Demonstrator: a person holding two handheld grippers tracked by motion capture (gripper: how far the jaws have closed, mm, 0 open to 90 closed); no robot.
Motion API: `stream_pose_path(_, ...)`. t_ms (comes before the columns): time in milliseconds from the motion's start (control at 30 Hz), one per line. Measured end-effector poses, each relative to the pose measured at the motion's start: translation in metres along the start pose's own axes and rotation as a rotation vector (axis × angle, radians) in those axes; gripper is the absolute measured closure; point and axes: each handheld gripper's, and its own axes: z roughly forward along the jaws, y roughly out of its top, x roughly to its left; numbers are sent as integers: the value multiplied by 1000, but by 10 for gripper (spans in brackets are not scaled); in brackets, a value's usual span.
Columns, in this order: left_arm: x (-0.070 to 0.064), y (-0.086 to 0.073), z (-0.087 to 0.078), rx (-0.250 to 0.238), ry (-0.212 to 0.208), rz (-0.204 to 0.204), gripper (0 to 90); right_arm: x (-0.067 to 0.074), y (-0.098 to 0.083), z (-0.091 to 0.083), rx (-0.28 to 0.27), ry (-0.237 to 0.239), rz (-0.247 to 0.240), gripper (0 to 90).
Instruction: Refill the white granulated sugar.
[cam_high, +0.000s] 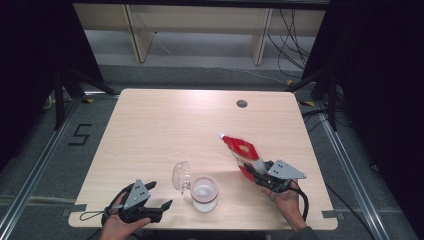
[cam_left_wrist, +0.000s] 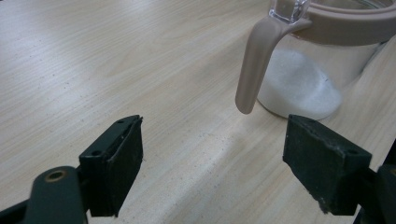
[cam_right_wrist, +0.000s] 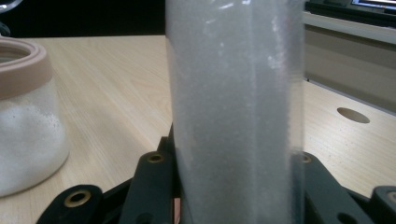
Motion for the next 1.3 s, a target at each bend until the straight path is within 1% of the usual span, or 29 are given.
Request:
stream_pose_path(33, 0, 0, 0, 3, 1, 3, 199, 0, 0, -1, 7, 1, 9, 670)
stream_pose_path(167, -3, -1, 1, -14, -3, -42, 199, -3, -2, -2, 2, -7, 27, 670)
stream_pose_path(200, -2, 0, 0, -14, -4, -25, 199, -3, -3, -3, 9, -2, 63, 670)
stream_pose_path(233, -1, 0, 0, -13, -4, -16, 199, -4, -5, -2, -13, -21, 81, 670)
stream_pose_path(300, -1, 0, 0, -13, -4, -16, 199, -5, -8, -7, 5, -7, 157, 670)
stream_pose_path(367, -1, 0, 1, -16, -4, -23, 199, -8, -10, -8, -8, -10, 164, 669)
stream_pose_path(400, -1, 0, 1, -11, -3, -16, 199, -8, -10, -11, 0, -37, 177, 669)
stream_pose_path(433, -1, 0, 1, -10, -3, -12, 199, -11, -11, -11, -10, -37, 156, 669)
stream_pose_path(467, -1, 0, 1, -11, -7, -12, 199, -11, -10, -13, 22, -16, 162, 668)
stream_pose_path(500, 0, 0, 1, -6, -9, -12, 199, -12, -10, -12, 7, -23, 146, 669)
stream_pose_path(533, 0, 0, 1, -8, -9, -11, 199, -9, -9, -14, 27, -14, 190, 669)
stream_pose_path(600, 0, 0, 0, -4, 2, -6, 199, -9, -9, -14, 36, -15, 180, 669)
stream_pose_path(633, -2, 0, 1, -22, -3, -30, 199, -9, -8, -14, 37, -12, 185, 668)
stream_pose_path(667, -2, -1, 1, -9, 0, -48, 199, -9, -8, -14, 36, -14, 191, 669)
stream_pose_path(767, -2, -1, 1, -11, -1, -47, 199, -8, -9, -15, 18, -37, 205, 667)
stream_pose_path(800, -1, -1, 0, -11, -2, -28, 199, -8, -9, -16, 26, -36, 201, 667)
stream_pose_path(833, -1, 0, 1, -22, -4, -27, 199, -9, -9, -17, 22, -42, 186, 666)
stream_pose_path(867, -2, 0, 1, -21, -3, -28, 199, -9, -9, -19, 43, -37, 192, 665)
stream_pose_path(900, -1, 0, 1, -16, -1, -22, 199, -8, -9, -17, 12, -66, 191, 665)
stream_pose_path(933, -2, -1, 1, -11, 0, -45, 199, -9, -9, -19, 26, -58, 184, 664)
stream_pose_path(967, -1, -1, 1, -9, -2, -44, 199, -8, -8, -20, 39, -50, 192, 662)
stream_pose_path(1000, -2, -1, 1, -12, -4, -47, 199, -10, -9, -21, 58, -61, 158, 661)
stream_pose_path(1033, -2, -1, 1, -12, -4, -48, 199, -9, -9, -21, 38, -57, 172, 661)
stream_pose_path(1067, -2, -1, 1, -12, -4, -47, 199, -8, -9, -21, 43, -52, 171, 661)
stream_pose_path(1133, 0, 0, 1, -13, -4, -16, 199, -5, -8, -21, 48, -64, 190, 659)
stream_pose_path(1167, -1, -1, 1, -14, -4, -46, 199, -6, -8, -22, 53, -66, 183, 656)
stream_pose_path(1233, -1, -1, 1, -14, -4, -49, 199, -5, -8, -23, 58, -69, 197, 648)
stream_pose_path(1267, -1, -1, 1, -14, -3, -46, 199, -5, -7, -24, 72, -71, 207, 642)
stream_pose_path(1300, 0, -1, 1, -13, -3, -21, 199, -5, -8, -25, 82, -76, 197, 631)
